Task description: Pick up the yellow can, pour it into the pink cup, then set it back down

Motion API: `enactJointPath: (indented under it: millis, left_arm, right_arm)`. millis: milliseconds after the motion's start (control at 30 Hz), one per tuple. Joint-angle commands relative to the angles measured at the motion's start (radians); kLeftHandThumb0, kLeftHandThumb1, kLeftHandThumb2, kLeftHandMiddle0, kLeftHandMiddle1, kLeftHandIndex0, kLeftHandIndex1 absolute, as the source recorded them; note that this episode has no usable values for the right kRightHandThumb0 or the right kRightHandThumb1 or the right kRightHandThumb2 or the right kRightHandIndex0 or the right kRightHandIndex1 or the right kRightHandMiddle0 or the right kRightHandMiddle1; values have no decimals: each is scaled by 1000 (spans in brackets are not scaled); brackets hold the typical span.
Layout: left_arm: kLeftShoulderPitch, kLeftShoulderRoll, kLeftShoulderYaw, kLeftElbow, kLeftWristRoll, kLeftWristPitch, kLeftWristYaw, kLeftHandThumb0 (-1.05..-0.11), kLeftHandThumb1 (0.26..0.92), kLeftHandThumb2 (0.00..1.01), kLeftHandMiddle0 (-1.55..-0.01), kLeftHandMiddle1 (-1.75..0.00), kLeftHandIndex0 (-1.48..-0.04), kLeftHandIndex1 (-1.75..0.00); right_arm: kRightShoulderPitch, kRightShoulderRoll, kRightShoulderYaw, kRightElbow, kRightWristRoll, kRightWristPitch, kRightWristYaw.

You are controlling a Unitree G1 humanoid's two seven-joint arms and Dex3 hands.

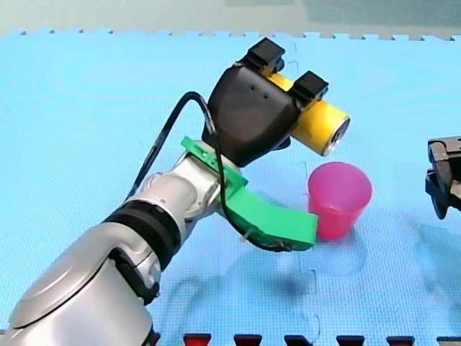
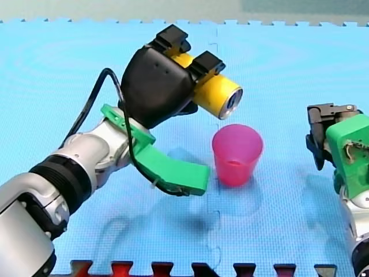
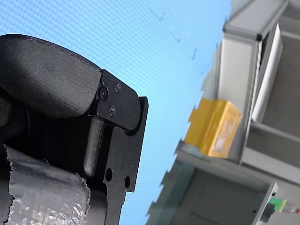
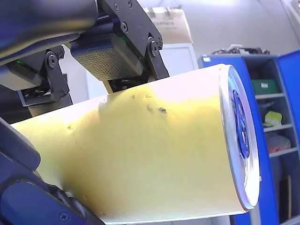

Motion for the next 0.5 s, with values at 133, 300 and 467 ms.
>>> enactJointPath:
  millis: [133,300,467]
  left_arm:
    - [-10,6,0,-7,-3,-1,4,-368,890,0,-863,-1198,-926,-574]
    - [-8,8,1,-10,-4,-3,3,-369,890,0,-878,-1169,-946,-545]
    - [-3,11,14,-9,-19,-15,1,-369,890,0,-887,-1162,-968,-561]
  right_arm:
    - [5,-1,-6,-2,9,-5,0]
    - [11,1,-7,-6,14,-8,2]
    - [12,2,-8,-9,16,-7,7]
